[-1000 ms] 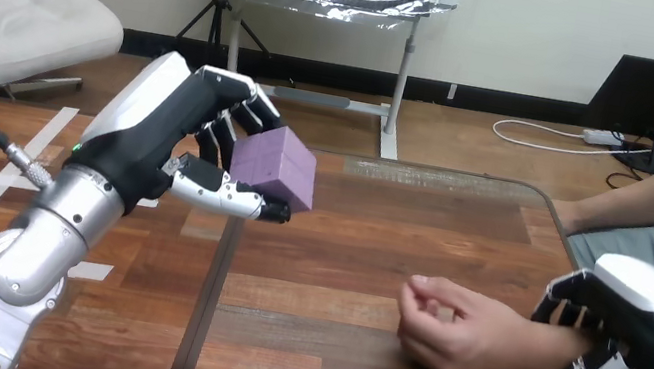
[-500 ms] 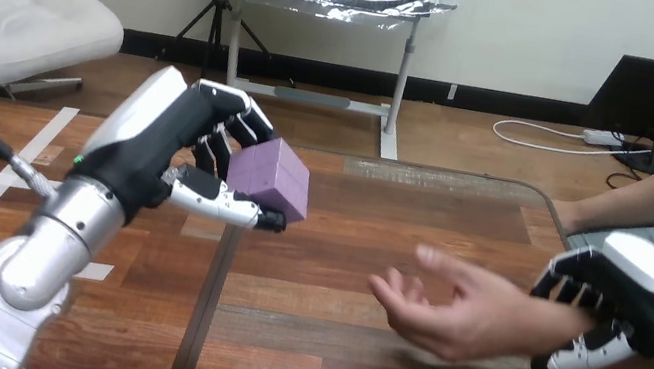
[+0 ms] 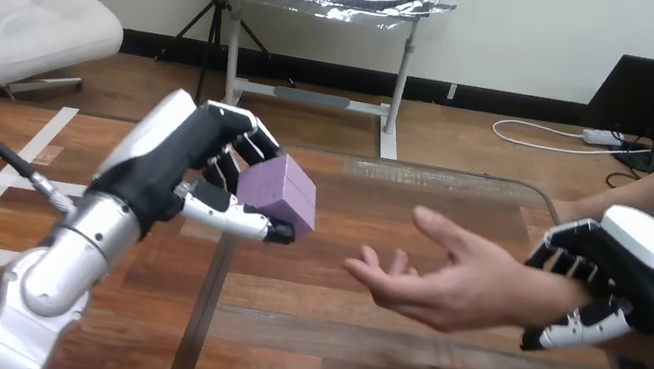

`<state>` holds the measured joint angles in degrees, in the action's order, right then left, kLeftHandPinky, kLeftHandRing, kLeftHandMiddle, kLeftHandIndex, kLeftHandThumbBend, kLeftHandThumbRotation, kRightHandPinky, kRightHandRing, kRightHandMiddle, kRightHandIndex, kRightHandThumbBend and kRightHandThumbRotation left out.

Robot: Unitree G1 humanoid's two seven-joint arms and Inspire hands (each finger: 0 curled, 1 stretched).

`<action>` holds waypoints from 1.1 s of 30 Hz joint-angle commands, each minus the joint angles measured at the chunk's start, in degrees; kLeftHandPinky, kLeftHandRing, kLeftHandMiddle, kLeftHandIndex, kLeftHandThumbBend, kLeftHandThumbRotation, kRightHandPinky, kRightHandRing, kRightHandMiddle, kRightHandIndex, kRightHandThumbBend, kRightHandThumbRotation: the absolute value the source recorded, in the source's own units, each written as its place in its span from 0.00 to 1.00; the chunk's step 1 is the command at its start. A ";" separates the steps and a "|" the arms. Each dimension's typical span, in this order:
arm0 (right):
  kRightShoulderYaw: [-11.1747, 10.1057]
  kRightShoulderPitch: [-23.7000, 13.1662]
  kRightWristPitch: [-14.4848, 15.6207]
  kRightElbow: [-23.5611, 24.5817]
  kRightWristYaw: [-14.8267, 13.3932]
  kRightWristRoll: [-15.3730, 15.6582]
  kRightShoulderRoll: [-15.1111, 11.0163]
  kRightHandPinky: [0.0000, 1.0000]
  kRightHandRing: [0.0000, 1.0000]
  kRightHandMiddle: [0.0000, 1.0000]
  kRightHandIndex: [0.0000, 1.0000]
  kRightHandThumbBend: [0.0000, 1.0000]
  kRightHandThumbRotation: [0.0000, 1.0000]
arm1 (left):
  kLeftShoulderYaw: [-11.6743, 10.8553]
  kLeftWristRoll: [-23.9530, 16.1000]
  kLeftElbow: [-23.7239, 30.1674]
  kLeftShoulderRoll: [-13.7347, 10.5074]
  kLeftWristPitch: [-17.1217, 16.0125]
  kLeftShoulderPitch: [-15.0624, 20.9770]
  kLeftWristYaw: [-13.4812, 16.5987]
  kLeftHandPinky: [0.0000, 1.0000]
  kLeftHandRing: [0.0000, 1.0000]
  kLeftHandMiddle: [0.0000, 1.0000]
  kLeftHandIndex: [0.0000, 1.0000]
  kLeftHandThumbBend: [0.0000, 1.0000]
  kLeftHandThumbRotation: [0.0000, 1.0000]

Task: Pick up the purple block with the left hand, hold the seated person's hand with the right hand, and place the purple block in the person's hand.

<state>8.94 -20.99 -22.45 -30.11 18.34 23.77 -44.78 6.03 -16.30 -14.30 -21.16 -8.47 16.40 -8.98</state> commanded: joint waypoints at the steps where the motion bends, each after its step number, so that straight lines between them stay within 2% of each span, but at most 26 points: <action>1: 1.60 0.26 1.51 0.76 1.78 -1.53 4.43 0.42 0.46 0.51 0.56 0.77 0.14 | 0.10 0.31 -1.94 0.90 -2.19 5.34 0.73 0.32 0.37 0.43 0.45 0.56 0.00; 13: 1.20 0.75 2.11 4.22 2.18 -2.70 5.11 0.41 0.46 0.51 0.56 0.77 0.12 | 1.19 -1.56 -6.44 2.72 -2.90 7.38 2.16 0.30 0.36 0.42 0.46 0.58 0.00; 33: 1.38 1.45 3.77 8.45 2.23 -2.15 6.40 0.44 0.49 0.53 0.56 0.78 0.16 | 3.02 -2.41 -13.31 5.49 -3.59 11.71 2.69 0.27 0.34 0.42 0.48 0.59 0.00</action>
<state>8.06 -20.64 -19.03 -23.24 19.76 22.34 -42.58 8.58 -18.70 -26.31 -16.82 -9.99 21.55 -7.40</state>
